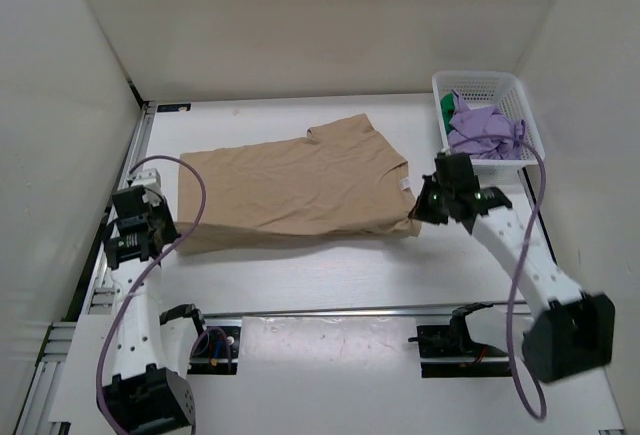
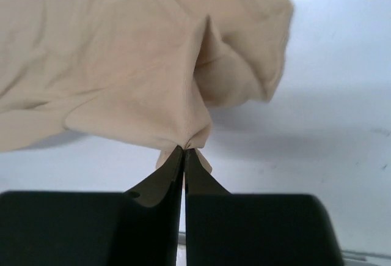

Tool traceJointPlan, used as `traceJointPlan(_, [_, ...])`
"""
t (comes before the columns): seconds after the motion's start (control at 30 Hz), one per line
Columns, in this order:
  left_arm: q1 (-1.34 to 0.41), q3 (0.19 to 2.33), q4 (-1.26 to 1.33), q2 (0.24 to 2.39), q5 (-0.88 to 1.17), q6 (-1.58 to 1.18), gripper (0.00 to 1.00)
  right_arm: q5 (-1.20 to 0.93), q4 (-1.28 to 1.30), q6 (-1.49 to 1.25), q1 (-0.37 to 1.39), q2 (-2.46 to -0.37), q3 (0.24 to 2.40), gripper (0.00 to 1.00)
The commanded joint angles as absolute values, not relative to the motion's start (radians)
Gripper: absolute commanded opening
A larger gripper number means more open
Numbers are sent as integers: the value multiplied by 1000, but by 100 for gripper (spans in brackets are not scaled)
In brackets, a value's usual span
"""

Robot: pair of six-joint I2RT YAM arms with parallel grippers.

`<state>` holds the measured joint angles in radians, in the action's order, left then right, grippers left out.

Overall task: Fold and stack the t-shirts
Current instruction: Flatten out the tshirt, then fold the flattened tshirt in 1/3 of the way

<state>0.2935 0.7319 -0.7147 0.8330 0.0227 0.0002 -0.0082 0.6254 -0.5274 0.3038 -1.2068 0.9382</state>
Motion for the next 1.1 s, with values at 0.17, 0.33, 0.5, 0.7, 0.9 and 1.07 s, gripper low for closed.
traceJointPlan(0.17, [299, 660, -1040, 785, 66, 0, 10, 81, 781, -730, 422, -875, 677, 0])
traceJointPlan(0.33, [299, 684, -1081, 767, 54, 0, 10, 118, 851, -744, 422, -833, 676, 0])
traceJointPlan(0.5, [299, 695, -1081, 749, -11, 0, 10, 190, 945, -790, 422, -735, 718, 0])
traceJointPlan(0.7, [299, 660, -1051, 749, -44, 0, 10, -44, 850, -876, 431, -713, 552, 0])
traceJointPlan(0.9, [299, 669, -970, 758, -35, 0, 10, 50, 775, -832, 407, -817, 636, 0])
traceJointPlan(1.07, [299, 707, -910, 844, 35, 0, 10, 35, 695, -710, 280, -1071, 836, 0])
